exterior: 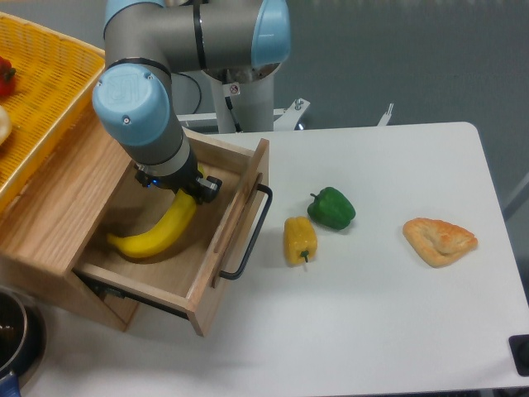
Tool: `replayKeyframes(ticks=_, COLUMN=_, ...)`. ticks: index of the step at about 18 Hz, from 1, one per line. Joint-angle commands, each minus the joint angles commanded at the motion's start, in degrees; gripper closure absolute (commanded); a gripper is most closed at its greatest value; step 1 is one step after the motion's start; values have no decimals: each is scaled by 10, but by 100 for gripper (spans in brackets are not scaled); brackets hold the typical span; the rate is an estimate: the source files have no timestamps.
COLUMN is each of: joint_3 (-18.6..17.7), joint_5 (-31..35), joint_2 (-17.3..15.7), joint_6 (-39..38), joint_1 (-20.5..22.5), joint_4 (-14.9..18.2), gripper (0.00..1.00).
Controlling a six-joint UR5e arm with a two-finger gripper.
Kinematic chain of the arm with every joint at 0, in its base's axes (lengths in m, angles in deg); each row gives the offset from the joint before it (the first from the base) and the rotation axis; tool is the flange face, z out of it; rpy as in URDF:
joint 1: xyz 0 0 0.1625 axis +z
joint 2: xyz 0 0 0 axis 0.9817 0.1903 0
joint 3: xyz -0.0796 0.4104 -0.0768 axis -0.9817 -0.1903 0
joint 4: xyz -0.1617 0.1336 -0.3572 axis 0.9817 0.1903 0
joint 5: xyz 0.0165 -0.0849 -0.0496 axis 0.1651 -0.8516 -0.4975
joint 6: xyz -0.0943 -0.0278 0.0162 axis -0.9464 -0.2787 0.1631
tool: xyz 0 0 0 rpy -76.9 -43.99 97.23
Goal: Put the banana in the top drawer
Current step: 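Set the banana on the drawer bottom and open the gripper, then raise the open gripper up out of the drawer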
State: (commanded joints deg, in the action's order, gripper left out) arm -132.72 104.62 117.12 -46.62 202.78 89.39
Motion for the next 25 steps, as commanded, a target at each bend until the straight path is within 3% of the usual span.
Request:
replayKeyframes(ticks=3, joint_3=-3, joint_5=0, joint_2=1, joint_6=0, joint_1=0, joint_4=0, gripper=64)
replayKeyframes(ticks=8, joint_3=-7, joint_5=3, joint_2=3, joint_6=0, joint_1=0, joint_4=-4, gripper=51)
replayKeyframes(ticks=11, joint_3=-7, joint_5=3, joint_2=2, joint_6=1, joint_1=0, joint_4=-4, gripper=48)
replayKeyframes(ticks=20, joint_3=5, joint_5=3, joint_2=-7, joint_6=6, joint_1=4, joint_4=-6, gripper=20)
replayKeyframes(ticks=23, joint_3=11, joint_5=7, joint_2=-26, joint_6=7, joint_1=8, joint_4=-25, gripper=3)
replayKeyframes(ticks=25, joint_3=11, joint_5=10, joint_2=-38, joint_6=7, joint_1=18, joint_4=-46, gripper=0)
